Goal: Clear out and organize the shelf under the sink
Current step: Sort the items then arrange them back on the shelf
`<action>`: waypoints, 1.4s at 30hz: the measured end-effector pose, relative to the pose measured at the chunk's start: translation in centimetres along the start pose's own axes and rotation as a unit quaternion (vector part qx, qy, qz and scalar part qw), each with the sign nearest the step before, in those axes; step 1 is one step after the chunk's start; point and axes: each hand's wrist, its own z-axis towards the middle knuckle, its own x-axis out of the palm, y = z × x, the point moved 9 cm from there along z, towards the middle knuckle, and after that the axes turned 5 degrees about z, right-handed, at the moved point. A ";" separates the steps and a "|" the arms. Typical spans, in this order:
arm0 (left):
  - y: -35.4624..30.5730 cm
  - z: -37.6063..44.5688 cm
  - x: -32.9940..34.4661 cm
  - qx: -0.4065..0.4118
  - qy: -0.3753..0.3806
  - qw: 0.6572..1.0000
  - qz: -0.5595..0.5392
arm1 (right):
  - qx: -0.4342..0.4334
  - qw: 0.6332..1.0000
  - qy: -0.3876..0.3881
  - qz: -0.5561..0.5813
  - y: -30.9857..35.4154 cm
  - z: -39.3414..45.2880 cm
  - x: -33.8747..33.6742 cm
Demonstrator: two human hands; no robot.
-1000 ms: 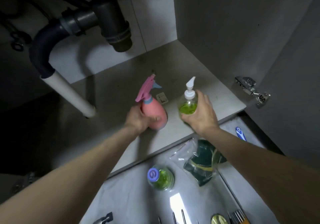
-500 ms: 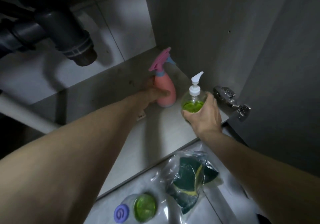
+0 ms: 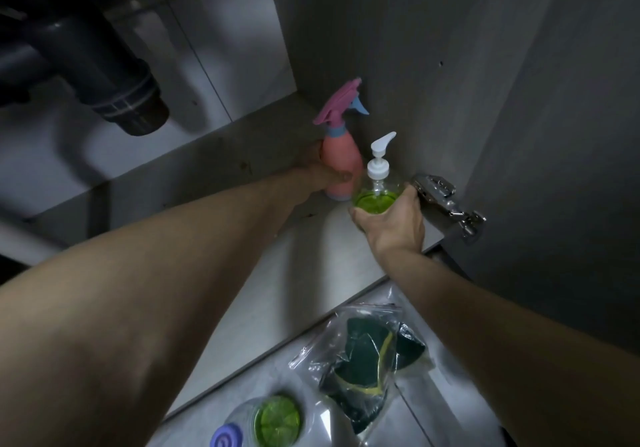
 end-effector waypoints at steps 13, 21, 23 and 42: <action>6.5 -17.8 -4.7 -0.023 -0.050 0.983 0.178 | 0.006 0.998 -0.030 -0.054 -2.2 -3.9 -0.7; 11.4 -32.1 -4.7 -0.082 0.014 0.894 0.441 | -0.239 0.951 0.173 -0.094 -2.7 -16.9 3.0; 13.3 -33.5 -2.9 -0.095 0.064 0.860 0.497 | -0.256 0.924 0.251 -0.133 -3.9 -19.7 4.2; 7.2 -28.4 -5.4 -0.046 -0.112 0.988 0.097 | -0.147 0.985 0.067 -0.060 -0.7 -12.1 -5.9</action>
